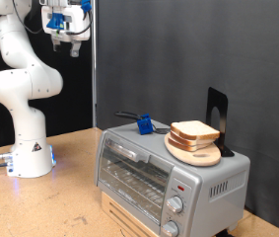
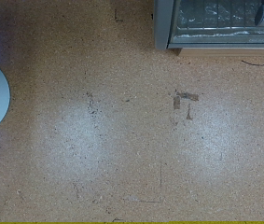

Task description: Make a piece of toast with the oven

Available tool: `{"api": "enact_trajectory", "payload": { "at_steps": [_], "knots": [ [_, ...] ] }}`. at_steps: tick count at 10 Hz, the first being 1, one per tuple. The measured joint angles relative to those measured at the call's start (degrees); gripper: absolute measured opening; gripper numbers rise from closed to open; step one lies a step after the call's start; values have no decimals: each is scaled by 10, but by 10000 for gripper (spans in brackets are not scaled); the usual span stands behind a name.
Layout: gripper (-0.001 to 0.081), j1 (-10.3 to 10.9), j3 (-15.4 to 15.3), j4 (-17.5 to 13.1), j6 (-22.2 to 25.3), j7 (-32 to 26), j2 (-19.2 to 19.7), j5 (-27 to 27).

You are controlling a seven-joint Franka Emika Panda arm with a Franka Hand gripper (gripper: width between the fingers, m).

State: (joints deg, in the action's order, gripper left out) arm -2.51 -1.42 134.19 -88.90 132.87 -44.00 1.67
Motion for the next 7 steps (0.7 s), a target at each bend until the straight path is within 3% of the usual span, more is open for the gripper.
{"api": "enact_trajectory", "payload": {
  "at_steps": [3,7],
  "knots": [
    [682,0,-5,-12,-23,28,19,34],
    [682,-1,-26,-88,-27,91,119,55]
  ]
}}
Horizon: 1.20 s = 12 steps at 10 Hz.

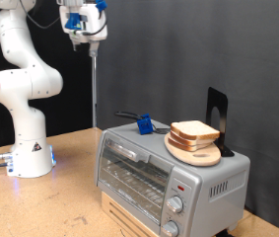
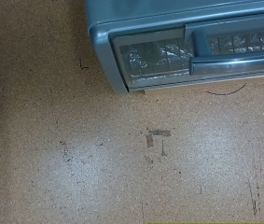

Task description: Make a piece of toast with the oven

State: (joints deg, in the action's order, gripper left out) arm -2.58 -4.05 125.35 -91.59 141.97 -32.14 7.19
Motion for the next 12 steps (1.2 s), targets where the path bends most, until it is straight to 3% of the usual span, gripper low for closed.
{"api": "enact_trajectory", "payload": {
  "at_steps": [1,2,7,8,9,12],
  "knots": [
    [682,0,0,2,0,-2,-2,0],
    [682,6,3,3,-1,-53,-3,0],
    [682,51,32,1,-91,-385,21,9],
    [682,48,31,1,-90,-361,21,9],
    [682,50,33,5,-108,-382,18,14],
    [682,79,75,29,-172,-604,4,73]
  ]
}}
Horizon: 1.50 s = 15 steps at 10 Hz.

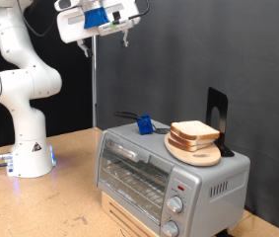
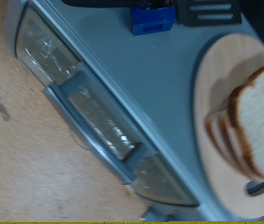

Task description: Make a piece of toast with the oven

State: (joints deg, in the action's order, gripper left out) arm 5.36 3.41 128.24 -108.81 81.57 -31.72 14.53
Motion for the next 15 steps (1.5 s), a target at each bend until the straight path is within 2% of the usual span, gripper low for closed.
{"api": "enact_trajectory", "payload": {
  "at_steps": [2,3,4,5,7,9,11,13,15],
  "knots": [
    [682,24,36,17,-28,-168,9,33],
    [682,41,51,17,-36,-229,18,44],
    [682,37,48,17,-36,-202,18,42],
    [682,40,50,17,-35,-218,17,54],
    [682,66,82,15,-15,-349,17,115],
    [682,80,107,13,-1,-451,17,135],
    [682,79,112,16,-4,-456,19,135],
    [682,73,111,27,-25,-428,18,135],
    [682,61,106,37,-29,-398,19,110]
  ]
}}
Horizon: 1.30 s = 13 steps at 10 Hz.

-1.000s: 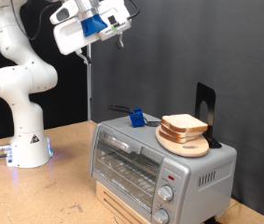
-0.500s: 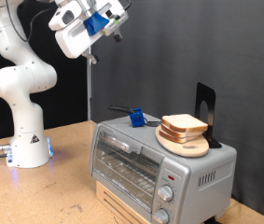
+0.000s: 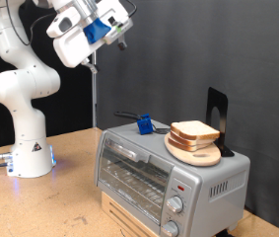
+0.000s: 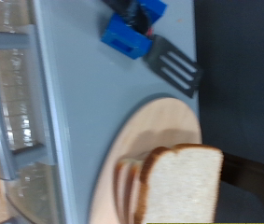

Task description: Make a piece of toast with the oven

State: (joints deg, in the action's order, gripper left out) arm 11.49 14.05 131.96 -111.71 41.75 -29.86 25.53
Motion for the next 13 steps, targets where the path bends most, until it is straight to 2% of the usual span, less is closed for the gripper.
{"api": "enact_trajectory", "payload": {
  "at_steps": [4,9,11,13],
  "knots": [
    [682,-18,-8,32,-46,15,0,-39],
    [682,-23,-11,71,-71,15,0,-60],
    [682,-28,-16,96,-110,15,-6,-62],
    [682,-27,-13,93,-94,8,-5,-62]
  ]
}}
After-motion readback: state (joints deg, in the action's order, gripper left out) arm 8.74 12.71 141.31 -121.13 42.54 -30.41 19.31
